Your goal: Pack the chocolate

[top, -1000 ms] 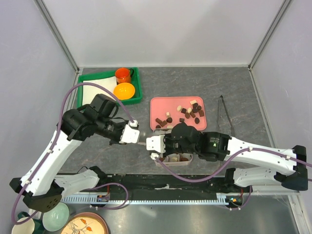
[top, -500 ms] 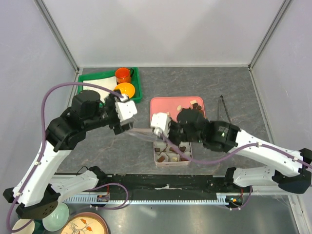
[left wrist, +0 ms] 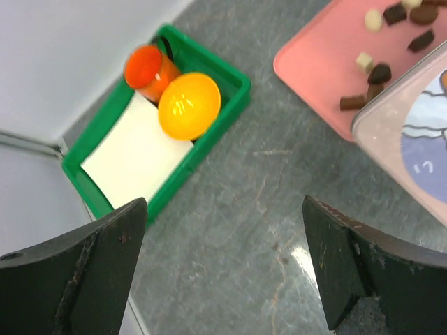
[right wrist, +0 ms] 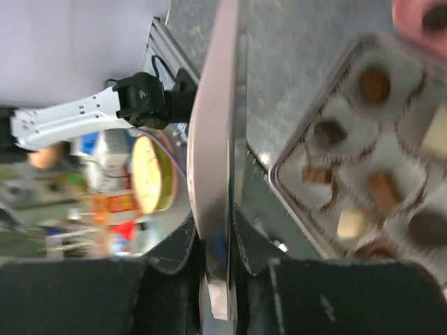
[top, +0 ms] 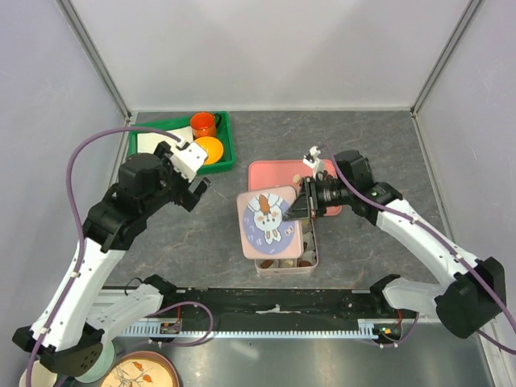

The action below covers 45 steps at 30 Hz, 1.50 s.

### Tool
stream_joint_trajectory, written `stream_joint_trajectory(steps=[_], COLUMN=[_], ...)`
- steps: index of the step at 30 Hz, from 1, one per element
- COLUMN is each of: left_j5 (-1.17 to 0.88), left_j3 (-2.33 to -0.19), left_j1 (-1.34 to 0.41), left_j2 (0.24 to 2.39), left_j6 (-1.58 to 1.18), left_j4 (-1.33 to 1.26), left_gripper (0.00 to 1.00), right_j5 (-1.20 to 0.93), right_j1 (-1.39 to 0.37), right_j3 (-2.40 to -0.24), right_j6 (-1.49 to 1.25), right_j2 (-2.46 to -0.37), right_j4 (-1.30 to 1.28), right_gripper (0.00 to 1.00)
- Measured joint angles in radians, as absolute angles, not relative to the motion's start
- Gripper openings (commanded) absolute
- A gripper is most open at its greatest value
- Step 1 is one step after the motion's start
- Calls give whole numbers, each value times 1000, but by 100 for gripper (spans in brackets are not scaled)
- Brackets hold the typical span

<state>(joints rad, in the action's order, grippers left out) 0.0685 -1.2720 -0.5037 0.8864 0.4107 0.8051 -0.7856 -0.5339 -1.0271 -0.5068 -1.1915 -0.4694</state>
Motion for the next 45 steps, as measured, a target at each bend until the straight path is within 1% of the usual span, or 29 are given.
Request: stream_joint_trajectory(steps=[2, 4, 6, 10, 13, 19, 24, 26, 28, 30, 31, 32, 40, 45], left_j5=[59, 46, 28, -5, -29, -70, -109, -116, -120, -133, -136, -140, -159, -161], left_j3=[-1214, -1172, -1132, -1096, -1077, -1050, -1040, -1040, -1040, -1040, -1040, -1040, -1040, -1028], left_j1=[-492, -489, -489, -488, -488, -488, -488, -488, -488, -488, -488, -488, -488, -488], left_j2=[875, 870, 867, 867, 857, 828, 818, 818, 818, 818, 818, 818, 817, 818], left_j6=[405, 404, 404, 404, 404, 404, 404, 404, 405, 405, 405, 405, 405, 405], left_j4=[806, 806, 809, 810, 809, 811, 819, 822, 828, 832, 833, 833, 840, 841], left_gripper=[99, 99, 99, 99, 99, 99, 99, 99, 99, 99, 99, 99, 99, 99], right_j5=[-840, -874, -909, -941, -935, -884, -838, -820, -808, -798, -794, -787, -608, -554], right_j1=[-493, -469, -454, -418, -384, -339, -323, -314, -310, -308, -308, -308, -305, -305], right_j3=[-905, -830, -781, -744, -739, -758, -821, -836, -844, -857, -861, -867, -875, -887], right_j6=[-629, -715, -773, -801, -759, -616, -504, -473, -454, -431, -423, -414, -343, -334], right_j2=[-1182, -1170, -1147, -1139, -1169, -1280, -1346, -1361, -1370, -1380, -1383, -1386, -1392, -1390], right_j4=[-402, -360, -313, -263, -294, -445, -548, -577, -594, -614, -620, -628, -715, -753], right_gripper=[0, 0, 0, 0, 0, 0, 0, 10, 11, 17, 60, 98, 98, 98])
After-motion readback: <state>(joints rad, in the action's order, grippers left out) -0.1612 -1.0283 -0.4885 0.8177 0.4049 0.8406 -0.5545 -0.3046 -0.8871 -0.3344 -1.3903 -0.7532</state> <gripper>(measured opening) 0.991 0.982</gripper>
